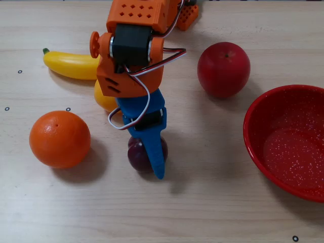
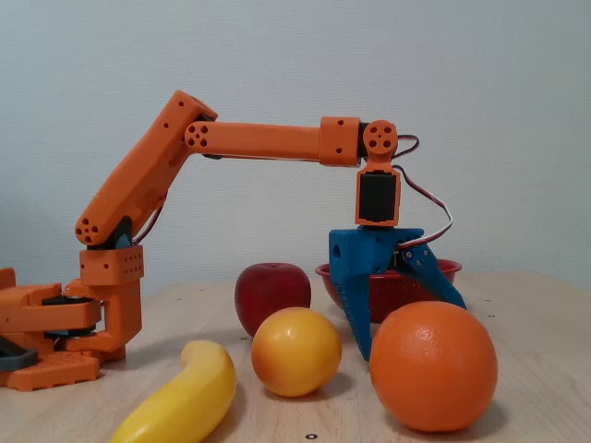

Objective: Put plum in the red bowl.

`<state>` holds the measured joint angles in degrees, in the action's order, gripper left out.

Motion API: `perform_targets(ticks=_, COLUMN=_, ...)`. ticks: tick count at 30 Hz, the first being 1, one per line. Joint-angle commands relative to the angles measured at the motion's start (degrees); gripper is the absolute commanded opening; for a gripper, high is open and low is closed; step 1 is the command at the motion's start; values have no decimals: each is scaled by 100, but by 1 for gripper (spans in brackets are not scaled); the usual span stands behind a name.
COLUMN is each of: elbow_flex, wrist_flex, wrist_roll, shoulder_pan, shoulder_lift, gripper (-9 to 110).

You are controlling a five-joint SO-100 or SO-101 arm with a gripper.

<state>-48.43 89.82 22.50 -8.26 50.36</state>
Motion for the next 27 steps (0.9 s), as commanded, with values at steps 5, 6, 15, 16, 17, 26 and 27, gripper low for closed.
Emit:
perform_targets(ticks=5, elbow_flex=387, wrist_flex=-97, wrist_roll=176, shoulder_pan=62, shoulder_lift=220, gripper=43)
perform_targets(ticks=6, elbow_flex=387, wrist_flex=-97, wrist_roll=220, shoulder_pan=70, shoulder_lift=202, gripper=37)
perform_targets(ticks=15, elbow_flex=325, wrist_flex=-79, wrist_roll=308, shoulder_pan=88, shoulder_lift=220, gripper=0)
perform_targets(ticks=16, elbow_flex=352, wrist_flex=-44, wrist_roll=255, shoulder_pan=88, shoulder_lift=246, gripper=0)
perform_targets(ticks=17, elbow_flex=378, wrist_flex=18, wrist_roll=246, shoulder_pan=88, shoulder_lift=281, gripper=0)
perform_targets(ticks=26, elbow_flex=712, wrist_flex=281, wrist_roll=132, shoulder_pan=149, shoulder_lift=747, gripper=0)
perform_targets(ticks=27, elbow_flex=756, wrist_flex=325, wrist_roll=132, shoulder_pan=158, shoulder_lift=800, gripper=0)
